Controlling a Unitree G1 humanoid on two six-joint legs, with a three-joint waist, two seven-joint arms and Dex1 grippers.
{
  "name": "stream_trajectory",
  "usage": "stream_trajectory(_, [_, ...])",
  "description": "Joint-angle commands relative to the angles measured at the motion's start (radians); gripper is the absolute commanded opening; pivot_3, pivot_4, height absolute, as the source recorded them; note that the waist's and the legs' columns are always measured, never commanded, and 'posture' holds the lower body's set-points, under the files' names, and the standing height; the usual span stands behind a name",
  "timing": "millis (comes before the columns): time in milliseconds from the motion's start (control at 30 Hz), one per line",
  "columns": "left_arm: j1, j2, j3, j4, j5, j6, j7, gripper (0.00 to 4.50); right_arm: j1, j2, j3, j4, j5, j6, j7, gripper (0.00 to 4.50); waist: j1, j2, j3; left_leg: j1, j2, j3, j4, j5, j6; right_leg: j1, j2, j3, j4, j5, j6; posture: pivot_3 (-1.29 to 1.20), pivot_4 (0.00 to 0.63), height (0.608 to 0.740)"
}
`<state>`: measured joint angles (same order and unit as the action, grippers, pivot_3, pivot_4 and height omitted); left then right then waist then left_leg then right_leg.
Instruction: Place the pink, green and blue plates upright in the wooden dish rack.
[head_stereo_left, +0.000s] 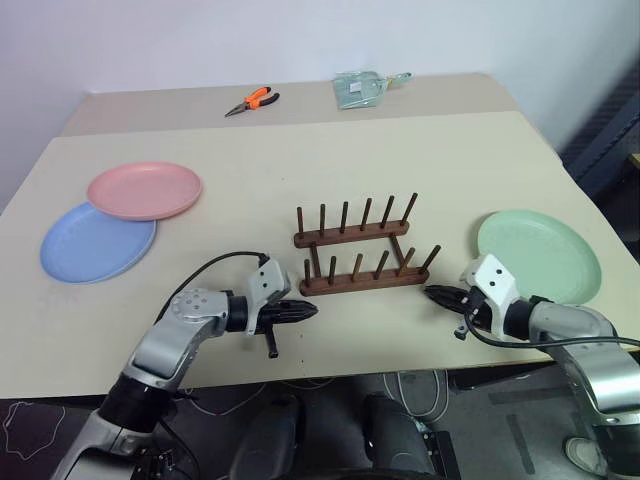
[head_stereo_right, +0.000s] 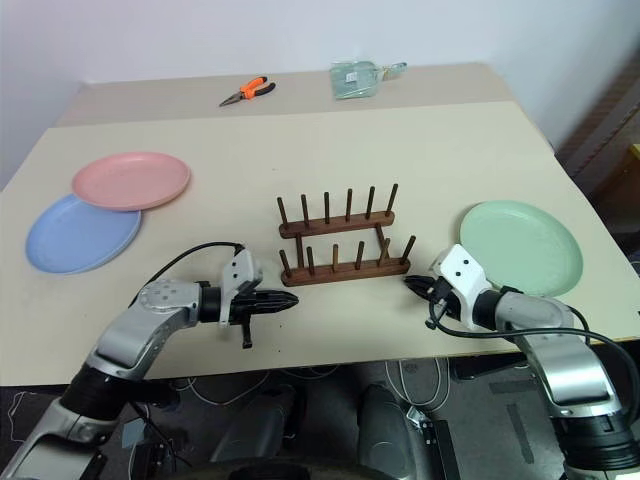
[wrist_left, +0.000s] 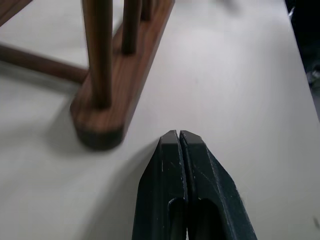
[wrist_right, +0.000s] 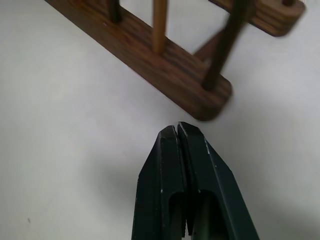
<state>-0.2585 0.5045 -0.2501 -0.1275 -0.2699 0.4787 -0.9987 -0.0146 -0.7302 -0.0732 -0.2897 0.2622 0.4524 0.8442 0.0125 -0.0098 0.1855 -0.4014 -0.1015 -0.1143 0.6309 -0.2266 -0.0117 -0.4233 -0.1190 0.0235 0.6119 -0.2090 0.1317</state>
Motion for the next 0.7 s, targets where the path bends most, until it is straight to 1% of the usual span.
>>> stream_trajectory(33, [-0.022, -0.033, -0.026, 0.086, 0.044, -0.009, 0.051, 0.04, -0.065, 0.028, 0.051, 0.03, -0.045, -0.024, -0.043, 0.0, 0.0, 0.0, 0.0, 0.0, 0.0, 0.0, 0.0, 0.0, 0.0, 0.0, 0.0, 0.0, 0.0, 0.0, 0.0, 0.0, 0.15, 0.732])
stream_trajectory(200, [-0.066, -0.075, -0.015, 0.185, 0.096, -0.073, 0.128, 0.04, -0.146, 0.064, 0.104, 0.14, -0.119, -0.071, -0.104, 0.0, 0.0, 0.0, 0.0, 0.0, 0.0, 0.0, 0.001, 0.0, 0.0, 0.0, 0.0, 0.0, 0.0, 0.0, 0.0, 0.0, 0.15, 0.732])
stream_trajectory(333, [-0.099, -0.089, -0.009, 0.27, 0.138, -0.132, 0.178, 0.04, -0.199, 0.094, 0.129, 0.204, -0.154, -0.103, -0.129, 0.0, -0.004, 0.0, 0.0, 0.003, 0.0, 0.0, 0.001, 0.0, 0.0, 0.002, 0.0, 0.0, 0.001, 0.001, 0.0, 0.0, 0.15, 0.732])
stream_trajectory(500, [-0.125, -0.098, 0.002, 0.341, 0.158, -0.189, 0.214, 0.04, -0.224, 0.11, 0.145, 0.231, -0.176, -0.129, -0.142, 0.0, -0.009, 0.0, 0.0, 0.01, 0.0, 0.0, -0.001, 0.0, 0.0, 0.01, 0.001, 0.0, 0.0, 0.0, 0.001, 0.0, 0.15, 0.732])
stream_trajectory(700, [-0.122, -0.091, 0.009, 0.363, 0.156, -0.213, 0.228, 0.04, -0.231, 0.12, 0.143, 0.243, -0.192, -0.145, -0.15, 0.0, -0.019, 0.0, -0.001, 0.011, 0.0, -0.001, -0.001, 0.0, 0.0, 0.01, 0.001, 0.0, 0.0, -0.001, 0.003, 0.0, 0.15, 0.732])
